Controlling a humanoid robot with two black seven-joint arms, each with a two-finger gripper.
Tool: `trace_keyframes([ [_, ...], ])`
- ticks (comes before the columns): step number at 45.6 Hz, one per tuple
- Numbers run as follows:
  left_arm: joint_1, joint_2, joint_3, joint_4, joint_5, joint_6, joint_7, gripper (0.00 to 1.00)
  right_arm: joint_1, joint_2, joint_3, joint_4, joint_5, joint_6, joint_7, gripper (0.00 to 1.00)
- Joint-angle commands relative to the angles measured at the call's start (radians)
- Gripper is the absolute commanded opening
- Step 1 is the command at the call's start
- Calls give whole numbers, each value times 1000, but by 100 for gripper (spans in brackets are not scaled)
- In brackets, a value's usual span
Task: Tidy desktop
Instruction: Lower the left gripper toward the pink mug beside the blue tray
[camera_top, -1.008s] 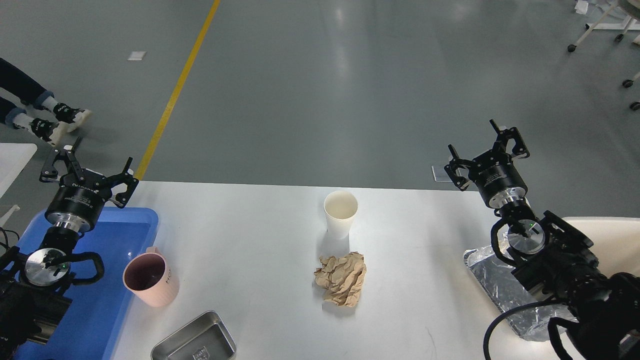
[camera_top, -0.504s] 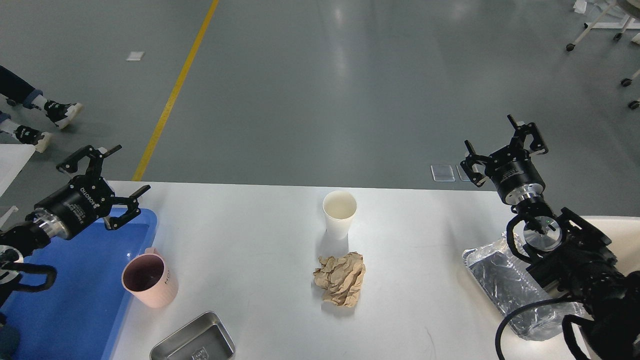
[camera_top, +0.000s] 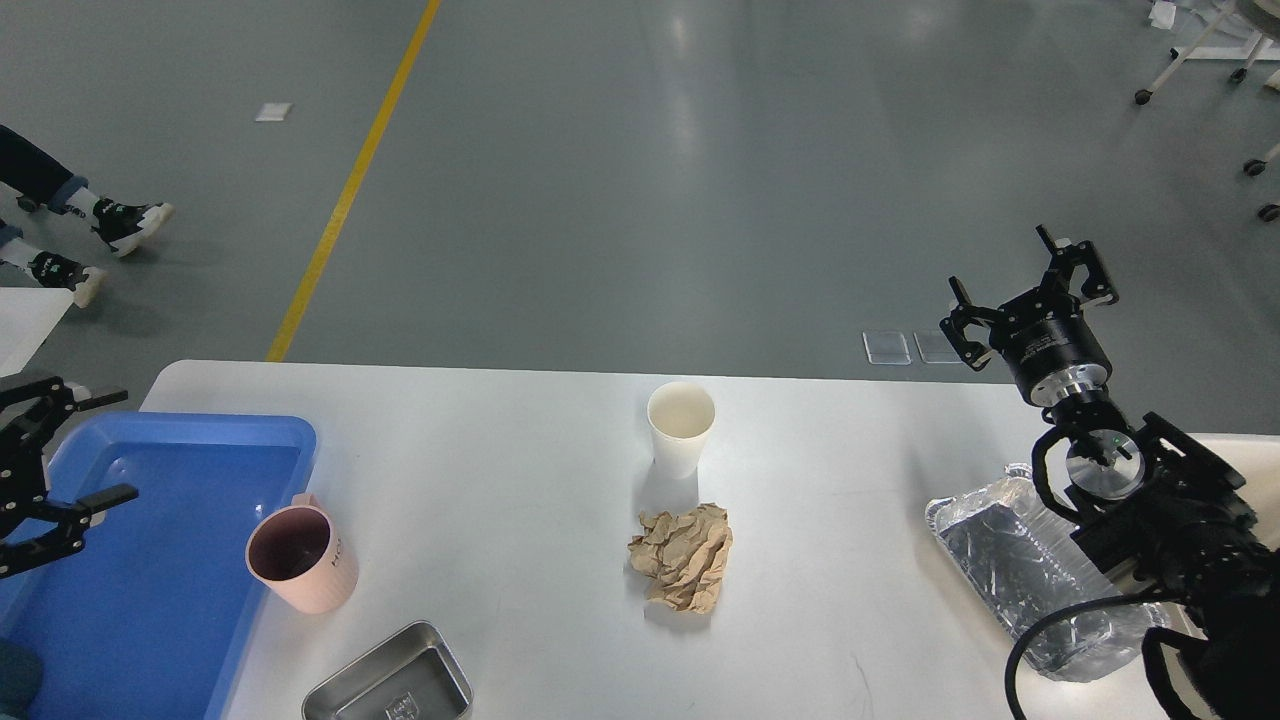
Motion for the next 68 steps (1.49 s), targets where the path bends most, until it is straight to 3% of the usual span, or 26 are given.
trace_keyframes([
  [1, 61, 153, 4, -52, 2, -27, -2, 95, 0, -4, 0, -2, 0, 0, 0, 100],
  [9, 64, 325, 97, -58, 4, -100, -5, 95, 2, -19, 0, -2, 0, 0, 0, 100],
  [18, 63, 448, 177, -80, 5, -86, -13, 95, 5, -38, 0, -2, 0, 0, 0, 100],
  [27, 57, 466, 176, -87, 11, 110, -13, 95, 5, -44, 0, -2, 0, 1, 0, 100],
  [32, 54, 460, 170, -158, 63, 254, -13, 95, 6, -39, 0, 0, 0, 0, 0, 100],
  [37, 50, 446, 168, -219, 103, 327, 4, 95, 6, -38, 0, 0, 0, 1, 0, 100],
  [47, 46, 451, 168, -406, 119, 324, 81, 96, 6, -45, 0, 0, 0, 2, 0, 100],
  [52, 38, 477, 170, -439, 120, 308, 82, 96, 6, -53, 0, 0, 0, 2, 0, 100],
  [59, 35, 543, 167, -462, 120, 203, 79, 96, 5, -55, 0, 0, 0, 2, 0, 100],
  [68, 3, 577, 168, -460, 119, 151, 82, 96, 3, -53, 0, 0, 0, 2, 0, 100],
])
